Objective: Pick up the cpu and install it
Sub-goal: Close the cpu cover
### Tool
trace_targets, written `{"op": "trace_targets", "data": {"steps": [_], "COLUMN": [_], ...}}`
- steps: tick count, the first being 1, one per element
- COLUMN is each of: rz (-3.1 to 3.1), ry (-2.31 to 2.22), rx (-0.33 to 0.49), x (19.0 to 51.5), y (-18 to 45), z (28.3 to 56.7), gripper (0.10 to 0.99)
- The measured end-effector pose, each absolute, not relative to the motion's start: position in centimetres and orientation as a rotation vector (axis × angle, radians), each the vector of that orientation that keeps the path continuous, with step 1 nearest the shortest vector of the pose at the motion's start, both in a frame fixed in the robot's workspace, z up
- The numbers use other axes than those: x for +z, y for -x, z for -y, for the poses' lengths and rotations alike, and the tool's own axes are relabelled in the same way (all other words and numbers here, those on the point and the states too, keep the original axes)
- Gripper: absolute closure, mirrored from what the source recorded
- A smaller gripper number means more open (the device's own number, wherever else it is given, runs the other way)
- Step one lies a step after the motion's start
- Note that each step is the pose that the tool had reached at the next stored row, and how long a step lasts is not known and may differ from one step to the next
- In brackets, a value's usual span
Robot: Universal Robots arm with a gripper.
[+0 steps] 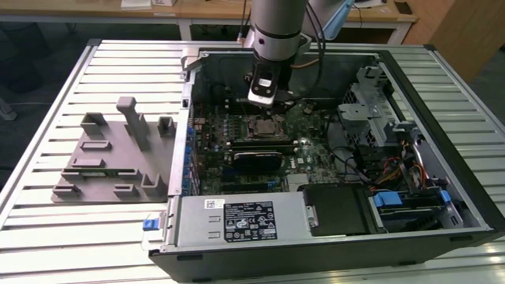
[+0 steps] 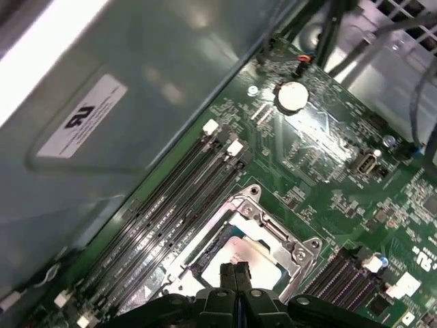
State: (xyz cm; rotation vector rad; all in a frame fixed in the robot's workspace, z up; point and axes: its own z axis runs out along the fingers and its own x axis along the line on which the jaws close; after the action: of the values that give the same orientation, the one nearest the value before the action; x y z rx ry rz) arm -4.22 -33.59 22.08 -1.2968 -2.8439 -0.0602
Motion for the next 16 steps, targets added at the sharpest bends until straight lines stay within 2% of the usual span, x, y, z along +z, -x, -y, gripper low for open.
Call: {"op": "trace_targets", "data": {"steps": [16], "rz": [2.962], "ry": [0.987], "rx": [-0.057], "x": [22.08], "y": [4.23], "z": [33.59], "gripper": [0.980]}}
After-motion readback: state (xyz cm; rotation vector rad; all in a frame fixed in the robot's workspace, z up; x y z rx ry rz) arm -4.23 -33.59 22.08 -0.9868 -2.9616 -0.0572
